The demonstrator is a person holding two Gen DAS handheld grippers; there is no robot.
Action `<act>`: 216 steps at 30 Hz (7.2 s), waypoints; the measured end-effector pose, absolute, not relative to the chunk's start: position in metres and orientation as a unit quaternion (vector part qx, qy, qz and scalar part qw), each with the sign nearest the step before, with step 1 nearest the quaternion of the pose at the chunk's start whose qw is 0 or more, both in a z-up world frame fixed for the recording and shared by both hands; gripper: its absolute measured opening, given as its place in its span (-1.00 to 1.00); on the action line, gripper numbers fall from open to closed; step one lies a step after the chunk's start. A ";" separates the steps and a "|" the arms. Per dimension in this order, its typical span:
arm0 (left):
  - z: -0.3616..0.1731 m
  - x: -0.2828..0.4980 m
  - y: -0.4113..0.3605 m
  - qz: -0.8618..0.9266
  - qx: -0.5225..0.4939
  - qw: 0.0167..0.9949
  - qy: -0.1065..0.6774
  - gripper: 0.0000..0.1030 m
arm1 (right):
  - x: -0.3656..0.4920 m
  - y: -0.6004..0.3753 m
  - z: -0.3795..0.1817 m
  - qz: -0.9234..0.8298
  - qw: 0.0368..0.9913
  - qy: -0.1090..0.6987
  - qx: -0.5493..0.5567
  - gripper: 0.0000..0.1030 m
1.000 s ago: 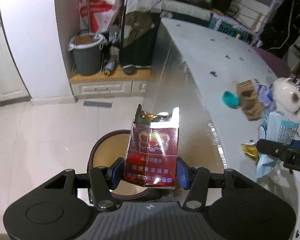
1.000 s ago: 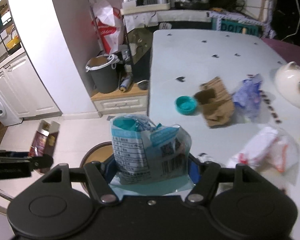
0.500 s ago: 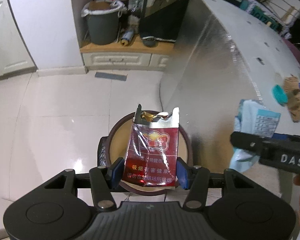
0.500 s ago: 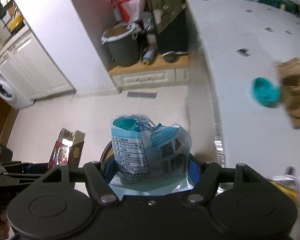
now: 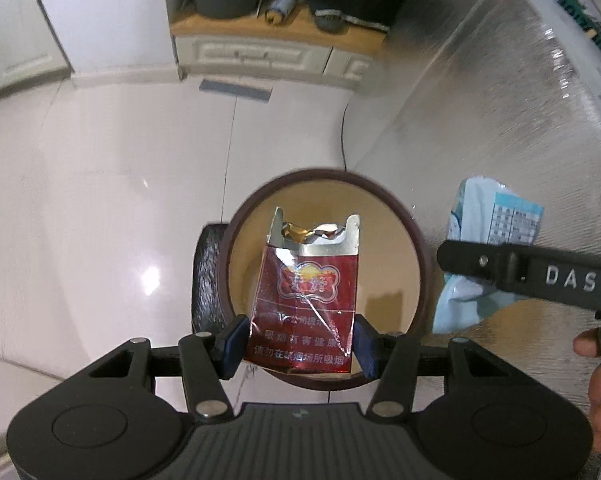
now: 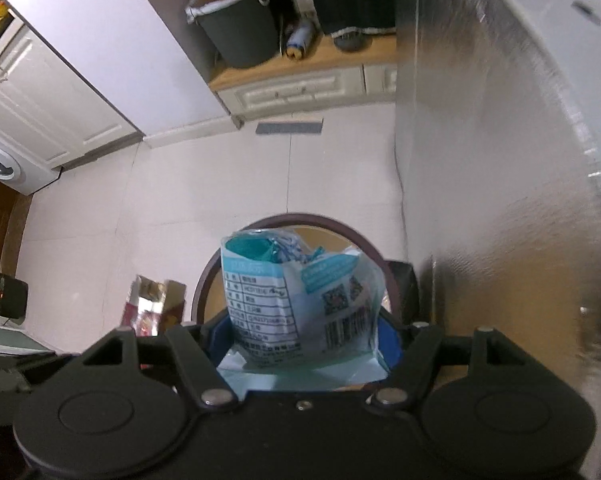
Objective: Collect trash
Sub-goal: 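Carry the red pack and blue bag with both tools over the wastebasket, then open the left tool and right tool to drop both items into the wastebasket, then raise both tools from the wastebasket back toward the table, then grasp the gold wrapper with the left tool while the right tool grasps the white plastic bag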
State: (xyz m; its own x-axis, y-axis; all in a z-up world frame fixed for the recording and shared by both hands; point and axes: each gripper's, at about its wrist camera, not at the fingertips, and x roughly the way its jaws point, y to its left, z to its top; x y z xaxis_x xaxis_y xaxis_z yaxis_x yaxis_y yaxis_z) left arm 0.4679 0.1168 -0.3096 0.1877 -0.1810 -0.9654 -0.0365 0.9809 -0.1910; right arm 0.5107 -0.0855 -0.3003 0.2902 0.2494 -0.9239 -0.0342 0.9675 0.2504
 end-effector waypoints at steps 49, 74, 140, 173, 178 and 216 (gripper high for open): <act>-0.366 0.473 0.116 -0.028 -0.035 0.727 0.685 1.00 | 0.497 -0.087 -0.353 0.060 0.779 0.621 0.062 1.00; -0.274 0.416 0.133 0.001 -0.018 0.774 0.633 1.00 | 0.435 -0.087 -0.274 0.056 0.799 0.599 0.020 1.00; -0.083 0.245 -0.129 -0.057 -0.052 0.906 0.417 1.00 | 0.241 -0.372 -0.079 0.012 0.915 0.401 0.041 1.00; -0.127 0.310 -0.172 -0.064 -0.133 0.864 0.481 1.00 | 0.322 -0.415 -0.187 -0.004 0.853 0.502 0.141 -0.13; -0.150 0.336 -0.202 -0.064 -0.135 0.852 0.502 0.96 | 0.299 -0.428 -0.184 0.013 0.853 0.506 0.124 -0.14; -0.202 0.366 -0.222 -0.051 -0.130 0.820 0.555 -0.60 | 0.269 -0.430 -0.199 0.043 0.824 0.543 0.153 0.03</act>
State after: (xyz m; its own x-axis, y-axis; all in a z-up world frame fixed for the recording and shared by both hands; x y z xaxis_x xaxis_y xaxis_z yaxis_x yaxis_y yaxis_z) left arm 0.3664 -0.2225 -0.2020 0.3790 -0.2278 -0.8969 -0.0617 0.9609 -0.2701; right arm 0.2689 -0.4305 -0.1990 0.4062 0.2378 -0.8823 0.0951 0.9493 0.2996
